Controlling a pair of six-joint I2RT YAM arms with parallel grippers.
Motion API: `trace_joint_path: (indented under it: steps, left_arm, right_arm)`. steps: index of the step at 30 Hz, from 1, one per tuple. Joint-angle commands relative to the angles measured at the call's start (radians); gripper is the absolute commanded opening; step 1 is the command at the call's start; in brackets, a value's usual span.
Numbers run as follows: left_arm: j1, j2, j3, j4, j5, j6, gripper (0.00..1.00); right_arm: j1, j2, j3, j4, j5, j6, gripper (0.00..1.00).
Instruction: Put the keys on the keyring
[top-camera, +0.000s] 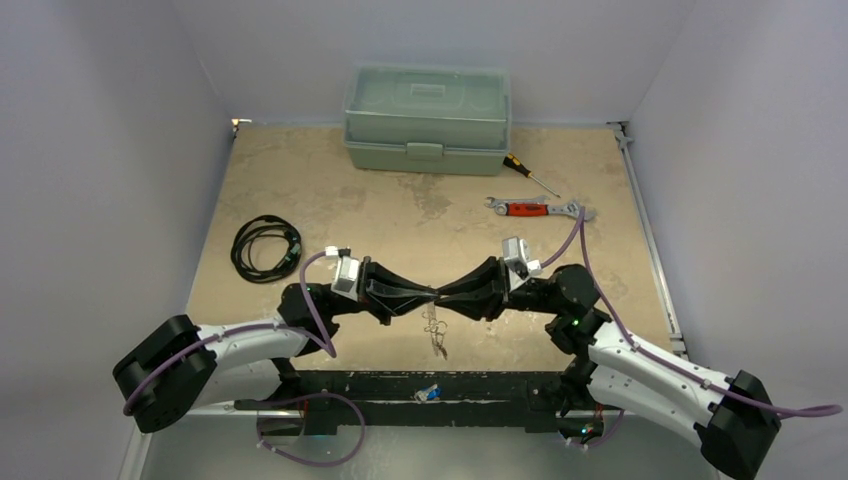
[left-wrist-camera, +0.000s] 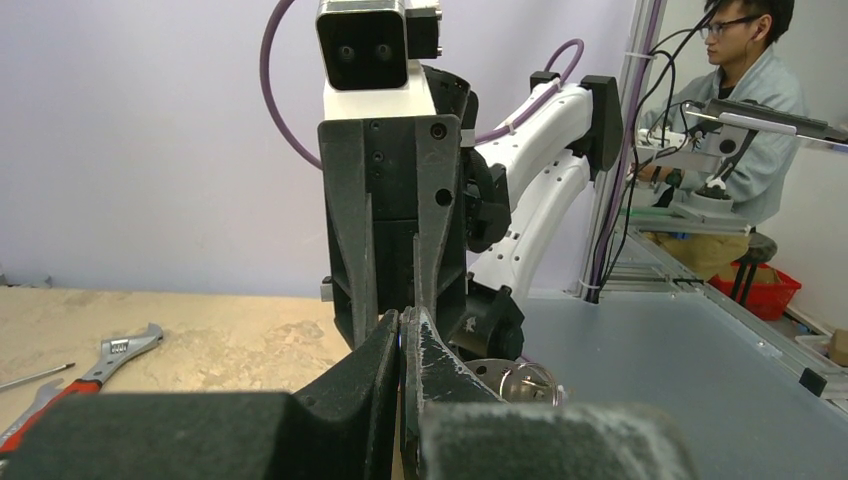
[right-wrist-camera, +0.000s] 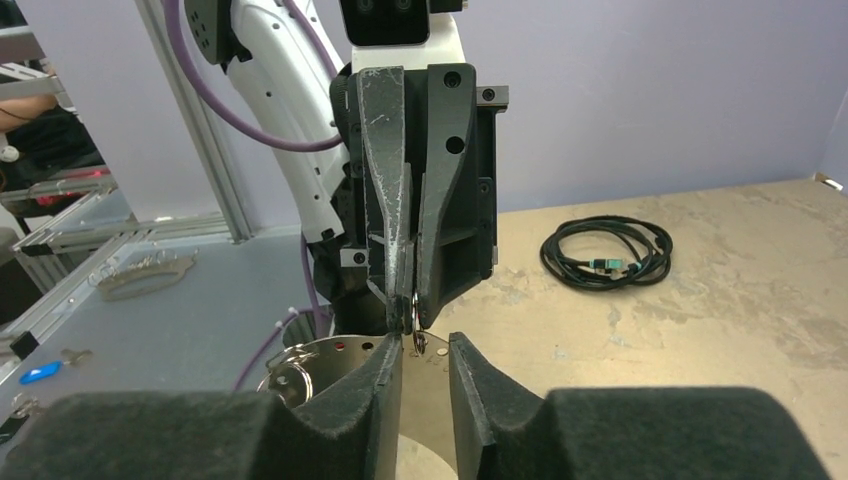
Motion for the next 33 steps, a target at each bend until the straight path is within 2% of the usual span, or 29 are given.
trace_joint_path:
  steps: [1,4,12,15,18,19,20,22,24,25,27,30,33]
  left_arm:
    - [-0.007,0.005,0.041,0.31,-0.001,-0.009,0.0]
    - [-0.009,0.012,0.043,0.31,0.0,-0.009,0.0]
    - [-0.015,0.027,0.055,0.31,0.005,-0.015,0.0]
    - [-0.017,0.035,0.057,0.31,0.006,-0.019,0.0]
    - [-0.018,0.041,0.06,0.31,0.009,-0.02,0.0]
    - [-0.018,0.037,0.061,0.31,0.011,-0.022,0.03]
    - [-0.018,0.031,0.056,0.31,0.004,-0.018,0.2]
    - [-0.018,0.005,0.038,0.31,-0.027,-0.005,0.43]
    - [-0.017,-0.035,0.014,0.307,-0.07,0.001,0.74]
    - [-0.017,-0.059,0.008,0.288,-0.084,0.007,0.81]
    - [-0.017,-0.131,0.017,0.172,-0.088,0.045,0.88]
    - [-0.017,-0.245,0.061,-0.133,-0.095,0.13,0.92]
    - [-0.017,-0.363,0.124,-0.464,-0.184,0.208,0.95]
  right_arm:
    - [0.004,0.005,0.045,0.037,0.015,-0.006,0.23]
    - [0.004,0.013,0.045,0.037,0.018,-0.006,0.17]
    - [0.004,0.024,0.044,0.043,0.025,-0.007,0.11]
    - [0.004,0.024,0.041,0.045,0.019,-0.011,0.0]
    - [0.004,0.017,0.022,0.072,0.008,-0.019,0.0]
    - [0.004,0.012,0.016,0.076,0.007,-0.023,0.0]
    - [0.004,0.007,0.012,0.077,0.006,-0.028,0.0]
    - [0.004,-0.003,0.001,0.077,0.01,-0.04,0.0]
    - [0.005,-0.016,-0.008,0.077,0.013,-0.05,0.0]
    - [0.004,-0.024,-0.014,0.076,0.017,-0.056,0.0]
    - [0.005,-0.038,-0.026,0.078,0.033,-0.066,0.0]
    - [0.006,-0.053,-0.033,0.069,0.062,-0.079,0.0]
    - [0.01,-0.058,-0.032,0.048,0.091,-0.099,0.0]
